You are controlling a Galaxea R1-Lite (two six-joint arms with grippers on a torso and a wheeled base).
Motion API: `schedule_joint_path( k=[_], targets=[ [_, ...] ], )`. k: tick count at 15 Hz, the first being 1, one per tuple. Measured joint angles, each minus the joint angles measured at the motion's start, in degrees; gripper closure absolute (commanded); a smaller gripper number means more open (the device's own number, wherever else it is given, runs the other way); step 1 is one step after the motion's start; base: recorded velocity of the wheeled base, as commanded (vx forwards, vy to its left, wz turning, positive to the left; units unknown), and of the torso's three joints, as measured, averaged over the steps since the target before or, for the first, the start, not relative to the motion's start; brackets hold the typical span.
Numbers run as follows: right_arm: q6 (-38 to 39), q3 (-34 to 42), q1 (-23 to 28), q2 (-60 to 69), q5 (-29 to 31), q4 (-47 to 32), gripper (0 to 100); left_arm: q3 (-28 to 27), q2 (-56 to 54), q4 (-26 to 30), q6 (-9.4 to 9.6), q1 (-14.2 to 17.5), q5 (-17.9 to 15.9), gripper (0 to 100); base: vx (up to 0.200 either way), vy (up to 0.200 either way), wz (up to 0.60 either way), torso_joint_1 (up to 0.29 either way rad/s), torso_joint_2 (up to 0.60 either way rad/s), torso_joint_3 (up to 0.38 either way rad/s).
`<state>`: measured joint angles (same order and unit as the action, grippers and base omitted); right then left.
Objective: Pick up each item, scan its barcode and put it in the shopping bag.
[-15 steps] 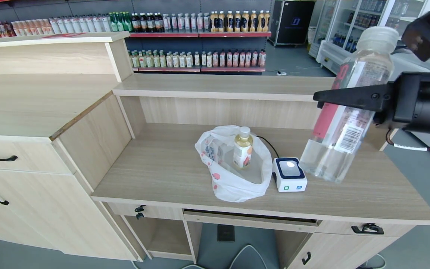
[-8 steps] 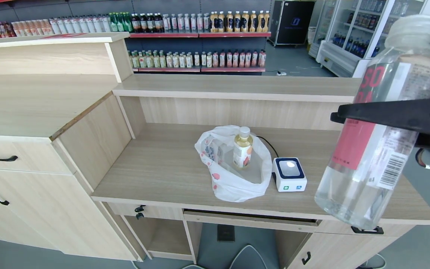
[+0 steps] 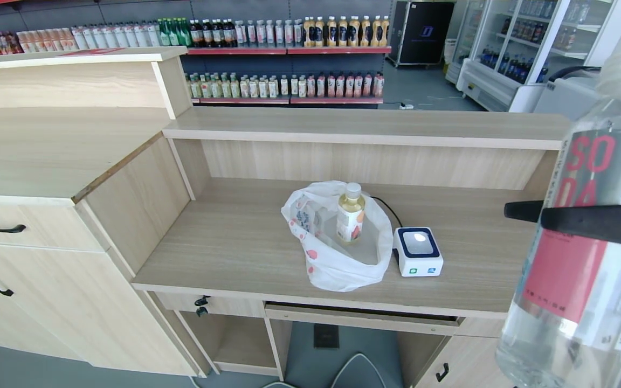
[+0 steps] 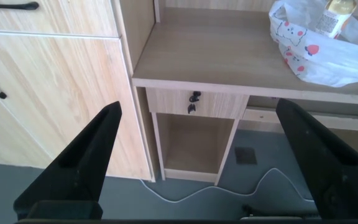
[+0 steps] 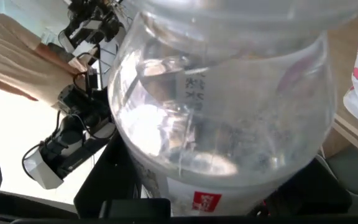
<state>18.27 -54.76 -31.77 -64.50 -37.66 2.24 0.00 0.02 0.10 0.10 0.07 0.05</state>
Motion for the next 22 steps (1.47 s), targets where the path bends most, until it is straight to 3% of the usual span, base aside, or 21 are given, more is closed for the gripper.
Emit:
schedule_joint_path(
  k=[22],
  targets=[
    [-1.8, 3.8, 0.0, 3.1, -0.1, -0.5, 100, 0.0, 0.0, 0.0, 0.00, 0.0, 0.0, 0, 0.000, 0.000, 0.00, 0.000, 0.00, 0.000]
  ],
)
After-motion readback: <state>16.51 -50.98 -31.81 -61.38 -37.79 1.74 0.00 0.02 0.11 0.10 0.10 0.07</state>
